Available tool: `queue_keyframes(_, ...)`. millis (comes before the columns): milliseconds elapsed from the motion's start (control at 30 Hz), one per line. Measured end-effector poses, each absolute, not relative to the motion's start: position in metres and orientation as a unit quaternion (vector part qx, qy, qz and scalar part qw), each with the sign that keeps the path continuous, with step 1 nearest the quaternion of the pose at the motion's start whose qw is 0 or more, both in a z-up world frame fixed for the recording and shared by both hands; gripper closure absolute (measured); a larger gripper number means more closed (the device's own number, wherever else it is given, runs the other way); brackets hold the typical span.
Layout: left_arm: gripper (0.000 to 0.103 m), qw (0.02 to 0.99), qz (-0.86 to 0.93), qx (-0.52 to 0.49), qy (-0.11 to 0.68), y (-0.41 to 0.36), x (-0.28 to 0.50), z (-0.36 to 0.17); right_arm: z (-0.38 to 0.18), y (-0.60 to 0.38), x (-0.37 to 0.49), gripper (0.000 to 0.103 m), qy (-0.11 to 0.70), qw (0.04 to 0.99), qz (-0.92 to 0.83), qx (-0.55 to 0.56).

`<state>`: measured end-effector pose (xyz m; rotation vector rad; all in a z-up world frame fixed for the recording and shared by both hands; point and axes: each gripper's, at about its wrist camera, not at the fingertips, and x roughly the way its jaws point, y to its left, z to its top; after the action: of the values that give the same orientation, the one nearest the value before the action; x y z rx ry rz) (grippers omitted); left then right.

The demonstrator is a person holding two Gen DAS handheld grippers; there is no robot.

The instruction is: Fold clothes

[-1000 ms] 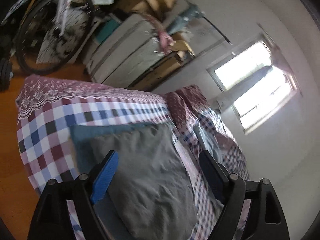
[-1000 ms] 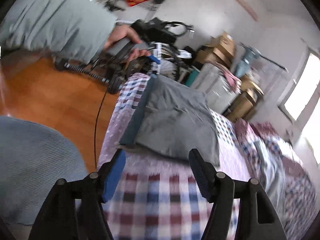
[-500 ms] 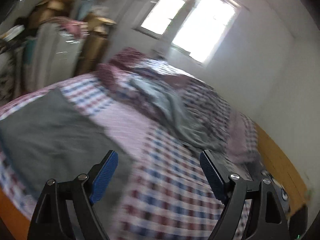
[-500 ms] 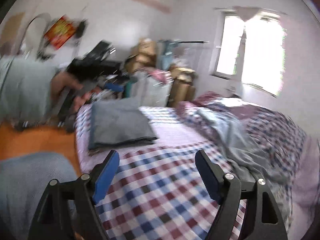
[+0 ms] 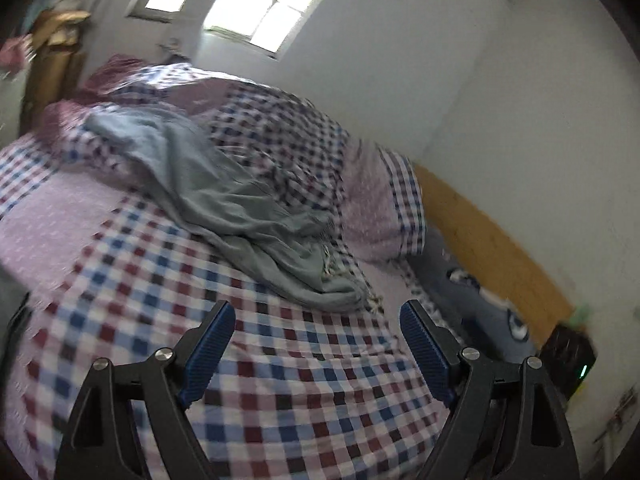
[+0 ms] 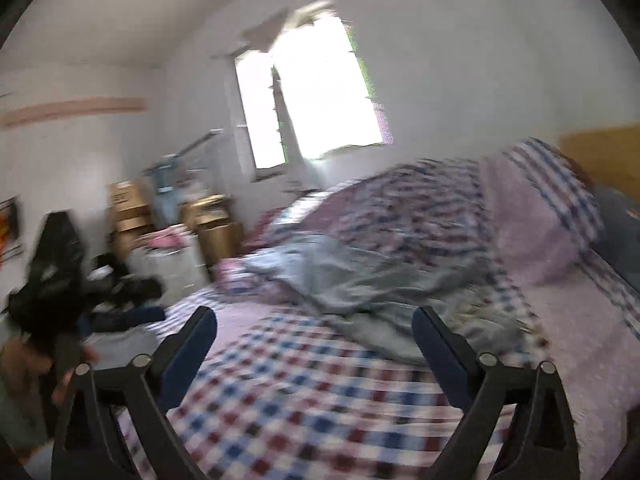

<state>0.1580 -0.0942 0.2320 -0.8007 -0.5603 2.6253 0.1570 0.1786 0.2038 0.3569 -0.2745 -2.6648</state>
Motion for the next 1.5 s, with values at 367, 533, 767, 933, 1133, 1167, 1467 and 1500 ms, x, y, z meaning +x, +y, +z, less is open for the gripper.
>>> queue_keyframes(367, 0.016, 0.077, 0.935, -0.321, -0.128, -0.042, 0.079, 0.136, 0.124, 0.200, 0.048, 0.001, -0.135, 0.083, -0.948, 0.275)
queue_keyframes(533, 0.016, 0.041, 0.925, -0.361, -0.109, -0.042, 0.051, 0.084, 0.074, 0.183, 0.021, 0.001, -0.079, 0.069, -0.933, 0.344)
queue_keyframes(767, 0.016, 0.022, 0.906, -0.412, -0.097, -0.038, 0.029, 0.036, 0.031, 0.171, 0.004, 0.001, -0.049, 0.046, -0.915, 0.397)
queue_keyframes(933, 0.016, 0.014, 0.901, -0.431, -0.053, -0.025, 0.027, 0.025, 0.006, 0.171, -0.013, 0.001, -0.041, 0.036, -0.895, 0.442)
queue_keyframes(1133, 0.012, 0.000, 0.900, -0.436, -0.021, -0.015, 0.022, 0.015, -0.001, 0.167, -0.014, 0.000, -0.020, 0.023, -0.894, 0.446)
queue_keyframes(1167, 0.012, -0.001, 0.900, -0.436, -0.018, -0.014, 0.020, 0.014, -0.002, 0.166, -0.013, 0.000, -0.018, 0.021, -0.895, 0.446)
queue_keyframes(1467, 0.008, 0.004, 0.899, -0.437, -0.020, -0.015, 0.014, 0.010, -0.003, 0.162, -0.014, 0.000, -0.007, 0.016, -0.896, 0.444)
queue_keyframes(1500, 0.008, 0.004, 0.899, -0.437, -0.019, -0.015, 0.014, 0.010, -0.003, 0.162, -0.014, 0.000, -0.007, 0.016, -0.896, 0.444)
